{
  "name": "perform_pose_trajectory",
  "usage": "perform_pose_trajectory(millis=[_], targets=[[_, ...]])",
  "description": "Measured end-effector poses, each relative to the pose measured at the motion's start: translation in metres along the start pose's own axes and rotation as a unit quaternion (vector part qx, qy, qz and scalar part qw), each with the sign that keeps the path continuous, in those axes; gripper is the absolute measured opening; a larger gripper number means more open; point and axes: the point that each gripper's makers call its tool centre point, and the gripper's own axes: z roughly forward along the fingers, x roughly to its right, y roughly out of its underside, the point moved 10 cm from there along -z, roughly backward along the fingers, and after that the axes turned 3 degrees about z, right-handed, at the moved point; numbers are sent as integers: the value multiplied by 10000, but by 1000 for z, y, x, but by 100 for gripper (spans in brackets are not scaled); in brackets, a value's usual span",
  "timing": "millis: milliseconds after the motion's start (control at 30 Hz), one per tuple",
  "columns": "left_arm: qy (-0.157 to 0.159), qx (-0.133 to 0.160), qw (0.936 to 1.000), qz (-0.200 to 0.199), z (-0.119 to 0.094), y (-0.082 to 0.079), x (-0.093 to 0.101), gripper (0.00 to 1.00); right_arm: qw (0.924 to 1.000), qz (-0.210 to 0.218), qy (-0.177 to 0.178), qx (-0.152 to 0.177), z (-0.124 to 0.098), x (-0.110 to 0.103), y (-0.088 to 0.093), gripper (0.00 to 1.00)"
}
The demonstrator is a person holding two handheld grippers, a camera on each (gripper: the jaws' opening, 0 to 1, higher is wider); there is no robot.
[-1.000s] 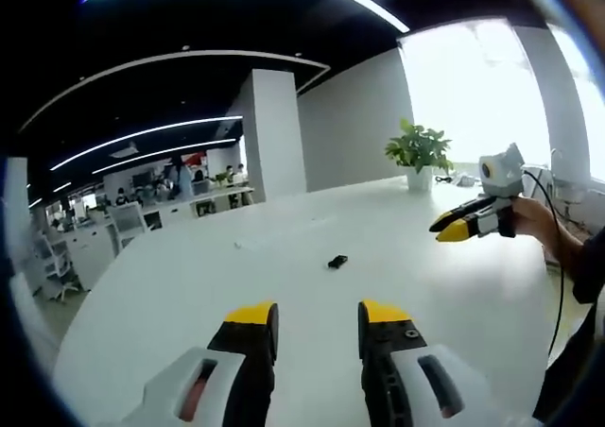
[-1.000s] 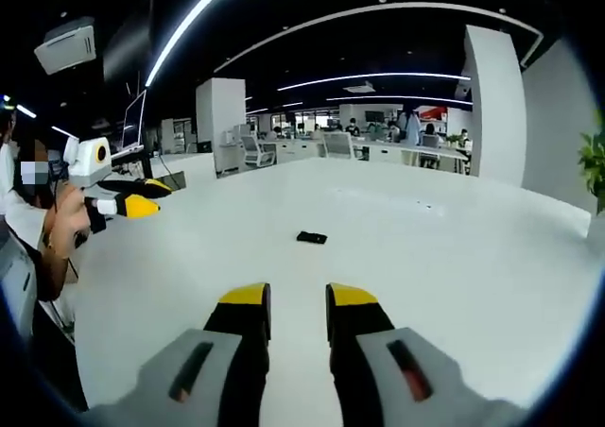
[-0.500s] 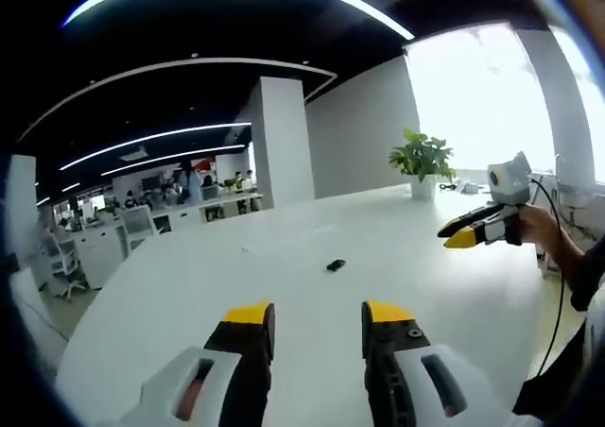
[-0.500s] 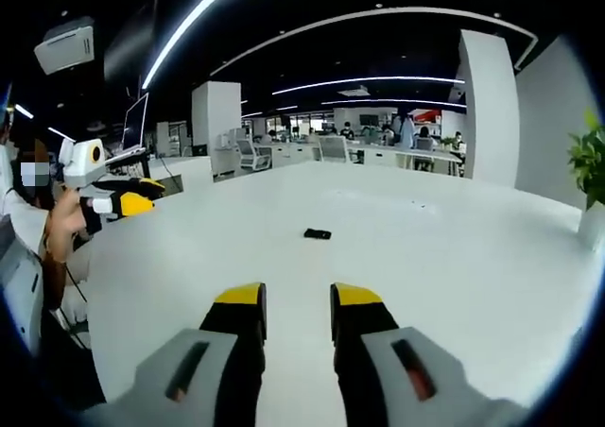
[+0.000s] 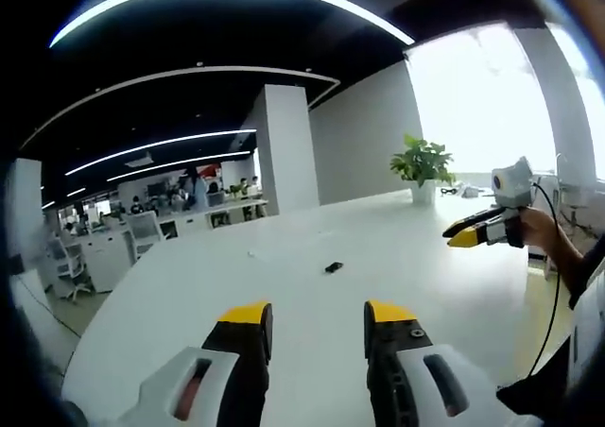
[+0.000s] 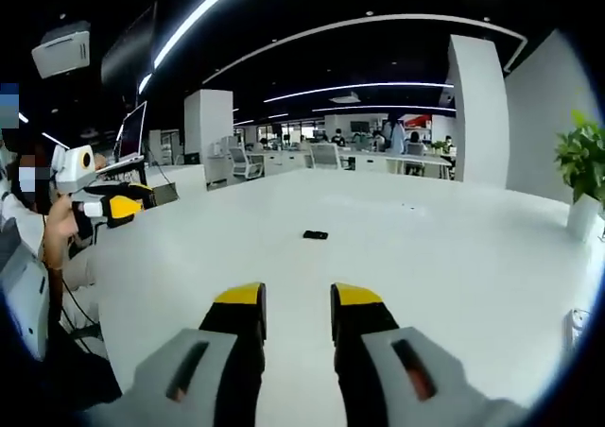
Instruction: Snap the two parts of the plastic buckle together until the buckle closes and remains connected.
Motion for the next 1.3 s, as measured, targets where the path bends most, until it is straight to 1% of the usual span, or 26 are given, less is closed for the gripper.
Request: perform_pose_trajectory(millis=[133,200,300,467,500,533,567,700,800,833,867,933,1100,1300], targets=[[-132,8,9999,-25,-8,3,1,39,9999,29,100,49,-5,-1,0,27],[-258,-18,9997,8,-9,2,0,39,9998,17,151,86,-5,-1,-1,27],[-410,-64,9991,55,-15,3,0,40,9996,14,257,133,-4,1,-3,29],[-546,-9,9985,29,-24,2,1,41,9994,27,298,166,-2,3,-3,29],[-574,0,9983,45,-22,1,-1,41,9993,24,314,176,0,4,-3,29],[-615,-7,9981,38,-11,0,-7,41,9993,6,333,176,0,4,-3,29],[-659,-4,9978,55,-9,-1,-9,41,9992,-9,359,178,1,4,-3,29],[-850,-29,9962,166,-7,-2,-11,41,9987,-22,456,211,2,9,-3,29],[-931,-38,9955,161,-6,-1,-11,42,9986,5,493,185,2,9,-3,31],[-951,-56,9953,162,-4,-1,-11,43,9986,13,517,141,-40,-12,-3,31],[-958,-73,9953,158,-4,0,-11,43,9985,18,532,128,-45,-14,-2,32],[-968,-107,9951,154,-4,2,-16,44,9984,24,549,108,-48,-15,-2,32],[-996,-182,9948,99,-4,5,-20,44,9985,-11,550,75,-50,-20,1,32],[-950,-269,9951,81,-8,3,-15,44,9984,-10,564,75,-50,-23,2,32]])
